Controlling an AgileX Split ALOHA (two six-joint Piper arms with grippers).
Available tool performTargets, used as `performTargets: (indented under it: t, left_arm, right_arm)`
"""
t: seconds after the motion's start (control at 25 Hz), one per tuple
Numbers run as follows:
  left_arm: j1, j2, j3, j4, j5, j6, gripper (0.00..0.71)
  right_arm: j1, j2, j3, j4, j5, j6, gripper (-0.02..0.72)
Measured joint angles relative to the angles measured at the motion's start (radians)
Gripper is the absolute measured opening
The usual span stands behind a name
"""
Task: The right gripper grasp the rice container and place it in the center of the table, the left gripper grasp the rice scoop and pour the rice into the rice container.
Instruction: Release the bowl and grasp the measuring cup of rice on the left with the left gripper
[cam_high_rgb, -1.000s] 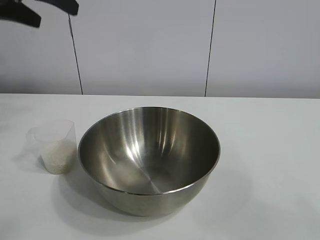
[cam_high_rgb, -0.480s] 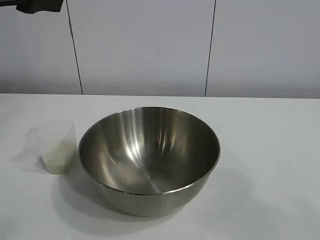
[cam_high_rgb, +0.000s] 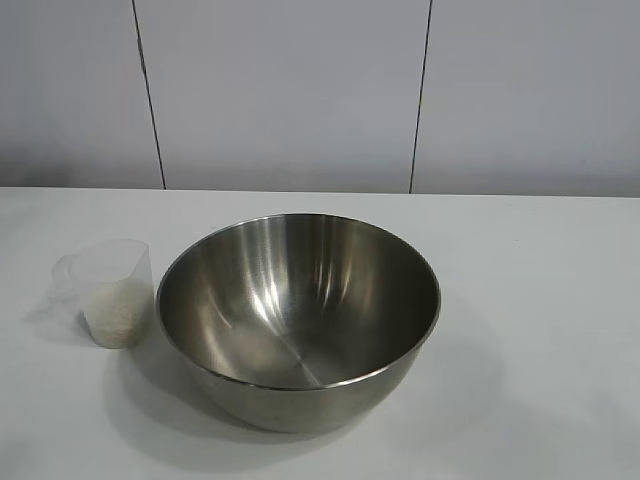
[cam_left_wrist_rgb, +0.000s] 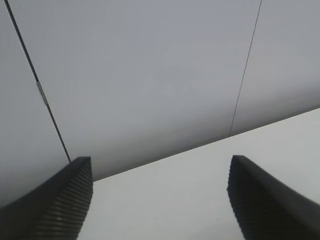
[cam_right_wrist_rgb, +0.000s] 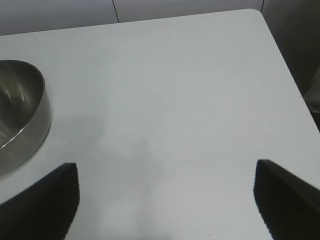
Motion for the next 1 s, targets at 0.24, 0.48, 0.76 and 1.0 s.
performTargets:
  t: [0.24, 0.48, 0.76, 1.0]
  left_arm:
    - [0.000, 0.000, 0.000, 0.007, 0.016, -0.001, 0.541]
    - [0.001, 0.000, 0.000, 0.010, 0.026, 0.006, 0.541]
    - [-0.006, -0.011, -0.001, 0.511, -0.015, -0.450, 0.541]
    - [0.000, -0.018, 0.124, 1.667, -0.205, -1.785, 0.540]
  right_arm:
    - [0.000, 0.000, 0.000, 0.000, 0.000, 0.000, 0.650]
    - [0.000, 0.000, 0.000, 0.000, 0.000, 0.000, 0.650]
    - [0.000, 0.000, 0.000, 0.000, -0.001, 0.000, 0.650]
    - [0.000, 0.000, 0.000, 0.000, -0.001, 0.000, 0.650]
